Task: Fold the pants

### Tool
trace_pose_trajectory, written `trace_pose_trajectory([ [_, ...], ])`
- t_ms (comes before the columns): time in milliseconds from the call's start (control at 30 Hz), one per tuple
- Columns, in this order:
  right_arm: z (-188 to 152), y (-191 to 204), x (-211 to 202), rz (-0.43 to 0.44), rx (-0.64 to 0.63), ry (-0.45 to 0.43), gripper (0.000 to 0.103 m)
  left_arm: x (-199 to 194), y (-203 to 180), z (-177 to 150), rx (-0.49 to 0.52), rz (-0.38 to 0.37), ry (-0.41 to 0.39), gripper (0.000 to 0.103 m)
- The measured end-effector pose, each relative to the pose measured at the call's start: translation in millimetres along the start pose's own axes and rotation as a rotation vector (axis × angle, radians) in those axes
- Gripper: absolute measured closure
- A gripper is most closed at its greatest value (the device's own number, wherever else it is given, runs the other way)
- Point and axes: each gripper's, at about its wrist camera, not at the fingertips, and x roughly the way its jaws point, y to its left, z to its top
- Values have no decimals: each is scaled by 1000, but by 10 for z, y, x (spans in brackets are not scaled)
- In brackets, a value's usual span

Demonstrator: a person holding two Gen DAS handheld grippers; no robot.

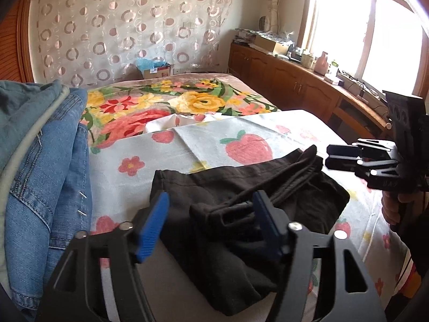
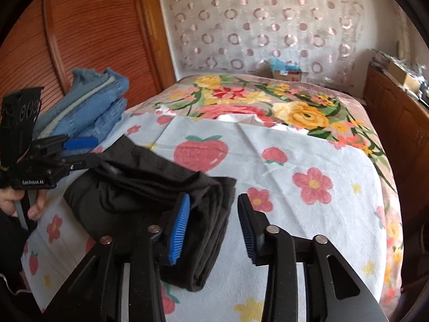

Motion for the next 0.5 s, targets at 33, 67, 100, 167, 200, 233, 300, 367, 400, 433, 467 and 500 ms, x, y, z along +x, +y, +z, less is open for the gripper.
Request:
trace_pose_trajectory([
  [33, 6, 21, 7, 3, -12, 6, 62, 9, -2, -4, 1, 5, 2, 31],
  [67, 12, 55, 36, -1, -26, 14, 62, 20, 5, -6, 0, 12, 4, 31],
  [100, 25, 58, 45, -1, -36, 22, 62, 36, 13, -12, -2, 21, 7, 31],
  [167, 59, 86, 109, -5, -57, 39, 62, 80, 44, -24, -4, 39, 16, 31],
  [200, 86, 95, 143, -9, -66, 45, 62, 104, 49, -32, -3, 46, 25, 31],
  [233, 111, 113, 184, -11, -79, 52, 62, 121, 54, -41, -4, 46, 30, 31],
  [300, 175, 117, 237, -25, -108, 65, 62, 138, 60, -55, -7, 44, 39, 31],
  [367, 220, 119, 298, -39, -135, 69, 62, 154, 65, -59, -8, 46, 44, 31],
  [400, 252, 117, 339, -53, -143, 70, 62, 161, 69, -61, -8, 47, 46, 31],
  [433, 284, 101, 391, -82, -144, 75, 62, 163, 71, -63, -9, 46, 45, 31],
  [467, 297, 89, 435, -92, -136, 79, 62, 161, 68, -60, -10, 46, 44, 31],
  [500, 308, 73, 455, -87, -125, 77, 62, 156, 68, -58, -10, 46, 43, 31],
])
